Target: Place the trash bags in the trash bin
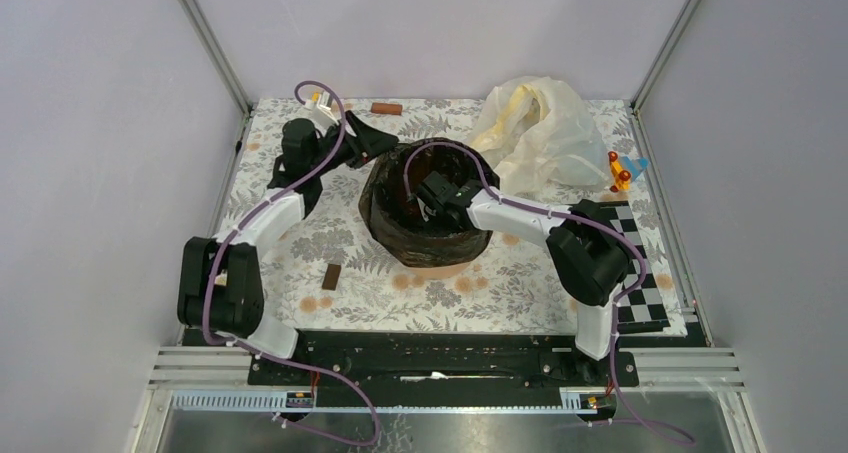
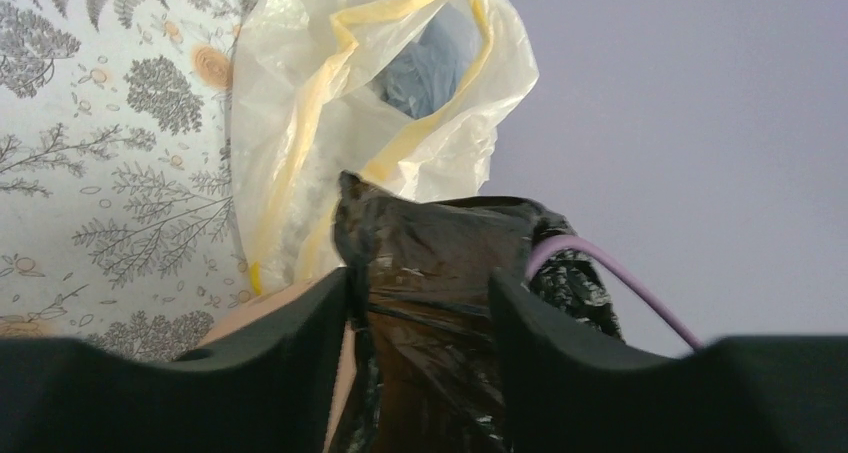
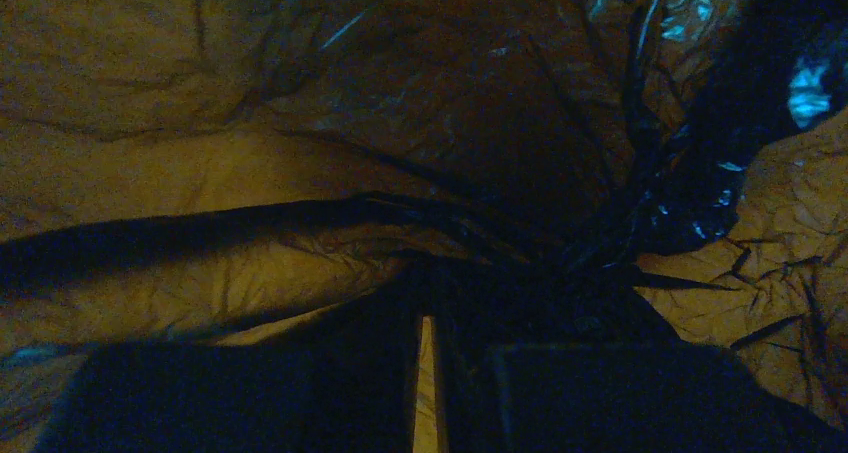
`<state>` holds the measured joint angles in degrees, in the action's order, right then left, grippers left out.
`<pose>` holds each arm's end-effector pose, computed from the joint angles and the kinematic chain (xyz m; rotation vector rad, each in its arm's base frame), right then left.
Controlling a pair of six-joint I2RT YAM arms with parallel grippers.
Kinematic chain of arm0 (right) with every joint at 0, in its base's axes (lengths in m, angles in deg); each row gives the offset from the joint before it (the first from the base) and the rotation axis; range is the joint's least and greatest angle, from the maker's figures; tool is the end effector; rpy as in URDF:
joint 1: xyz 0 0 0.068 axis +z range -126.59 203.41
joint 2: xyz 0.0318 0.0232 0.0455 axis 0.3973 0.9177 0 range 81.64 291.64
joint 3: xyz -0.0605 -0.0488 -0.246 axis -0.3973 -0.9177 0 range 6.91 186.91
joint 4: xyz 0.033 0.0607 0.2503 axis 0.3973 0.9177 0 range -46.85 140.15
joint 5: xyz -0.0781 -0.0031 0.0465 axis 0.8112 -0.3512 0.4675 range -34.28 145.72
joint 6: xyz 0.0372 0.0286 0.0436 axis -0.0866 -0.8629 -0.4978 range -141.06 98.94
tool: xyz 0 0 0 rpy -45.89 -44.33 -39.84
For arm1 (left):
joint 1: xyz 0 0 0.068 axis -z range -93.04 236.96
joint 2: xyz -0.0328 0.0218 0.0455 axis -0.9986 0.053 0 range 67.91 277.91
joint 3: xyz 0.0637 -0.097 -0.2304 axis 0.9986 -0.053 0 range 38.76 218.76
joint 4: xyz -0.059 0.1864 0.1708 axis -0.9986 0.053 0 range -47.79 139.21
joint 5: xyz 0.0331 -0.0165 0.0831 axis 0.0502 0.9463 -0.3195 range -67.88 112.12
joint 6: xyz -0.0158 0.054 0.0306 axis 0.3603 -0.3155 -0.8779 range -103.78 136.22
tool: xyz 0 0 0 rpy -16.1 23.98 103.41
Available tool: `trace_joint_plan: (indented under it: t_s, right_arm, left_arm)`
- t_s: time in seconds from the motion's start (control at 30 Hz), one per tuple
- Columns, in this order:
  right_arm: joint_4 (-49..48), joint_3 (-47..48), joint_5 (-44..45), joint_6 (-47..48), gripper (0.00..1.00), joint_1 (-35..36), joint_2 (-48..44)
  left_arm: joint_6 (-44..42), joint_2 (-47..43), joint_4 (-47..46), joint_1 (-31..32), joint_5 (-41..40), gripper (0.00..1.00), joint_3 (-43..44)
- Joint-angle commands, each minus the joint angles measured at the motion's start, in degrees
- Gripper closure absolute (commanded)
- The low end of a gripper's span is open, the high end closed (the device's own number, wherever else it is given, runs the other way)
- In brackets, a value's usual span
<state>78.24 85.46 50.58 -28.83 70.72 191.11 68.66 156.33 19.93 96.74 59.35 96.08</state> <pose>0.2627 0.2915 0.1617 -0.9673 2.6128 0.3845 0.3540 -0.0915 0.2705 -0.1725 1.8845 -1.3294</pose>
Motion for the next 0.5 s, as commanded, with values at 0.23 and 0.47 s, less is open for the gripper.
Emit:
trace_joint_plan:
  t_s: [0.23,0.47]
  right_arm:
    - [-1.8,-0.5,1.1,-1.4,0.82,0.5,-1.1]
    - [-2.0,-0.1,0.5,-2.1,0.82,0.5,-0.5]
  left_arm:
    - [-7.4,-17.0,11.3,-2.0,-8.8,0.2,-2.9]
    - [-24.3,-22.3,30.9,5.2,-21.9,0.17,3.1]
